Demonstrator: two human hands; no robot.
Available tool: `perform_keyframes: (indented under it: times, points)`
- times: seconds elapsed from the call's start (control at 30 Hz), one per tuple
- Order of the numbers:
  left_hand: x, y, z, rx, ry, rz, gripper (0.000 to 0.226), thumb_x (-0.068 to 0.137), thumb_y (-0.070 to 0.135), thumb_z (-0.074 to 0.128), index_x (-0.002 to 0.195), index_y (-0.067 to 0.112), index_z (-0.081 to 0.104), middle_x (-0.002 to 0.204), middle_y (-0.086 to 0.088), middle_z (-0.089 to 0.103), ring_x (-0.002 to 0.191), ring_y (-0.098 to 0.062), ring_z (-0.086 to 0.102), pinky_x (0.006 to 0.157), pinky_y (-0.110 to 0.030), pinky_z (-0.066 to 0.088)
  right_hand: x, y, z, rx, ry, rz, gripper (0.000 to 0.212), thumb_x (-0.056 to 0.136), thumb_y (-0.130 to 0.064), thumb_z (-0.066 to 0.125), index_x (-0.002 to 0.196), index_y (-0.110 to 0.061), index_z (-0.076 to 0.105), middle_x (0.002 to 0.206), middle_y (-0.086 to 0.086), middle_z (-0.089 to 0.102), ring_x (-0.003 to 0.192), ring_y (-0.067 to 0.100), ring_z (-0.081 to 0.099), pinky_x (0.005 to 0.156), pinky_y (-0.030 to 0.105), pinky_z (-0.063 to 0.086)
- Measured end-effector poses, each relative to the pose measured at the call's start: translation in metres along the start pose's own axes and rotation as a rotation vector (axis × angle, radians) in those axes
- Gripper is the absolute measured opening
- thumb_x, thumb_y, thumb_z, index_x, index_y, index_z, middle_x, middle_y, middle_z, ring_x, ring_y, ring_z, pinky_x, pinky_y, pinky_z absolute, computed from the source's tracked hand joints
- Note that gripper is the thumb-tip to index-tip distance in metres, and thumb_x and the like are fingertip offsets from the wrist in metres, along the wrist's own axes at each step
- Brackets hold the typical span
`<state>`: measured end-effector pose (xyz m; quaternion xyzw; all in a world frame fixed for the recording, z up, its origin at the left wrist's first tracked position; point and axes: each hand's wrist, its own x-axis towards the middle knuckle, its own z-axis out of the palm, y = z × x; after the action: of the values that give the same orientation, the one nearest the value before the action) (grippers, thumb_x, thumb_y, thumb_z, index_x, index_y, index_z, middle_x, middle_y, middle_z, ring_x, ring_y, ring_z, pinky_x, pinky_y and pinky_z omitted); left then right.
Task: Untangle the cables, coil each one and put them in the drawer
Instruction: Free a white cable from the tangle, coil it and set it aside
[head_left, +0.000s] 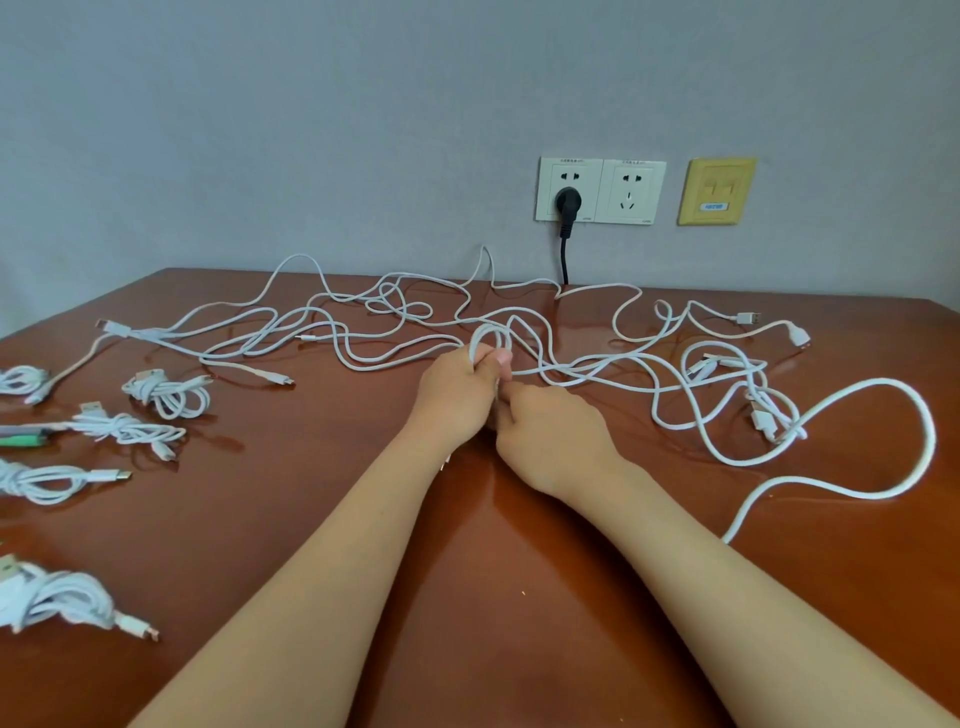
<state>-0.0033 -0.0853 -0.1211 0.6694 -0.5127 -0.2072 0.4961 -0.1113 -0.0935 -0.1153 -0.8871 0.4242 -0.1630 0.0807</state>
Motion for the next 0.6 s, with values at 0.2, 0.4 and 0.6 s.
perform_keyframes:
  times: [0.2, 0.4, 0.6]
  points:
    - [0.007, -0.001, 0.003, -0.523, 0.1, -0.256, 0.035, 0.101, 0.022, 0.04, 0.069, 0.013, 0.052, 0.053, -0.001, 0.063, 0.063, -0.024, 0.065, 0.069, -0.032, 0.055, 0.002, 0.001, 0.004, -0.075, 0.055, -0.028, 0.039, 0.101, -0.034, 0.027, 0.135, -0.021, 0.04, 0.12, 0.014, 0.058, 0.108, 0.037, 0.053, 0.077, 0.037, 0.038]
    - [0.012, -0.002, -0.018, -0.948, 0.248, -0.43, 0.033, 0.103, 0.025, 0.032, 0.073, 0.012, 0.04, 0.044, 0.004, 0.035, 0.026, -0.005, 0.033, 0.038, -0.017, 0.043, 0.0, -0.004, 0.006, -0.268, 0.062, -0.086, 0.028, 0.102, -0.029, 0.032, 0.124, -0.013, 0.039, 0.114, 0.013, 0.059, 0.104, 0.035, 0.056, 0.07, 0.033, 0.029]
    - [0.016, -0.005, -0.037, -0.875, 0.282, -0.432, 0.035, 0.104, 0.022, 0.029, 0.071, 0.015, 0.037, 0.055, 0.003, 0.027, 0.023, -0.002, 0.021, 0.029, -0.01, 0.019, 0.001, -0.004, 0.014, -0.388, 0.205, -0.063, 0.04, 0.092, -0.02, 0.051, 0.129, -0.012, 0.039, 0.114, 0.009, 0.056, 0.106, 0.029, 0.054, 0.09, 0.041, 0.037]
